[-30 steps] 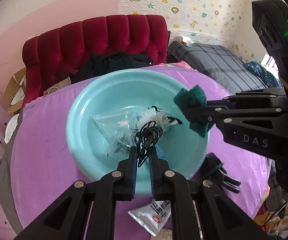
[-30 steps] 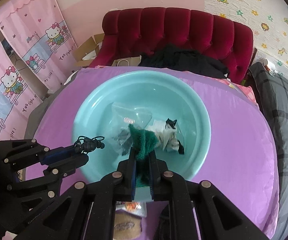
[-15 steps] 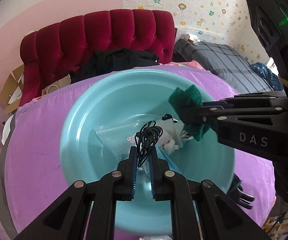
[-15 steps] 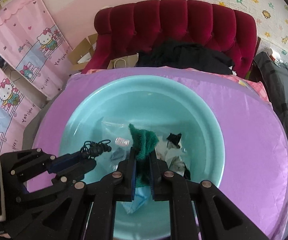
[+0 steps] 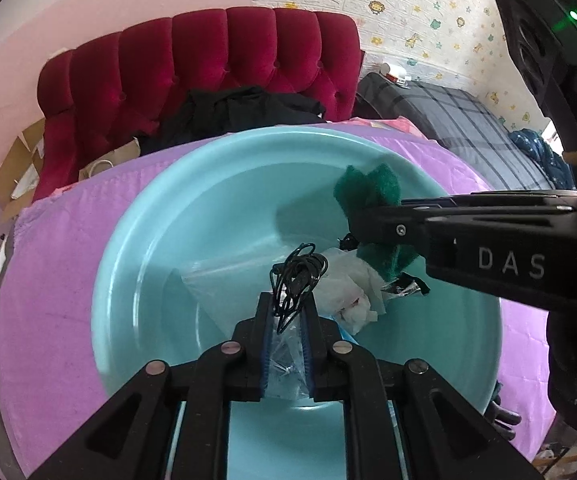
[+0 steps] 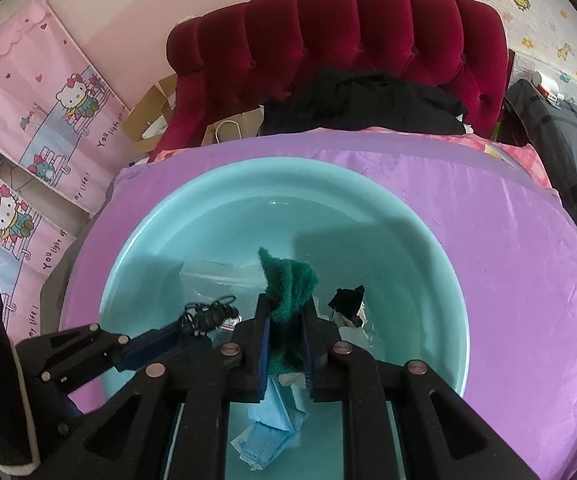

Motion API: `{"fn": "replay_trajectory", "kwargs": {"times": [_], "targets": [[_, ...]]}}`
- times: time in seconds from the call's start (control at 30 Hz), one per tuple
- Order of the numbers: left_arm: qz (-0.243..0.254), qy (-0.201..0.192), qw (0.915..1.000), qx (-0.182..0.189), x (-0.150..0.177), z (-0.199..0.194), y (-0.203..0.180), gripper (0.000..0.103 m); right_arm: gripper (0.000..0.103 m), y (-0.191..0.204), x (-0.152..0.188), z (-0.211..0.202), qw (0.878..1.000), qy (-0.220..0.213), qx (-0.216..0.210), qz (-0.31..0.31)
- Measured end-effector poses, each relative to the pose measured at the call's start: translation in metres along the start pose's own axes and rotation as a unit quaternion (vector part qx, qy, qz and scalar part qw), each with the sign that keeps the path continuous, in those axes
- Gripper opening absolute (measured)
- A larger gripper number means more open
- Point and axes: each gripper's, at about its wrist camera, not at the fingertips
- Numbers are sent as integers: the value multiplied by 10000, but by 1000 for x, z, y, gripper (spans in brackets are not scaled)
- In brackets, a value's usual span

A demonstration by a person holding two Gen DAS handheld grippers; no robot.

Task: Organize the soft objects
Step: 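Open both tools to drop the earphones and pad into the basin, then withdraw both tools from the basin toward the remaining items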

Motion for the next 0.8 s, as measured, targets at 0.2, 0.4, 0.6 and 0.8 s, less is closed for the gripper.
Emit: {"fn": "replay_trajectory", "kwargs": {"times": [0.2,0.4,0.6,0.8], "targets": [[-19,-18,9997,-223,-1,-1,4,73,55,1,-1,-4,9999,-81,74,-32],[-28,-204,9989,-431,-4,-9,6,103,102,3,-4,-11,9993,-220,272,-147],[15,-272,9982,-530,-1,-20,4,103,103,2,-4,-21,9988,-309,359,-132],[36,-290,9983,-508,6,-36,-2,103,103,8,4,-39,9981,-360,418,-282]]}}
Point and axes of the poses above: each gripper's, at about its wrist camera, not at the fingertips, and z roughly the way its jaws point, y to its left, x to its underside, and after that the axes turned 14 degrees about -y, right-handed
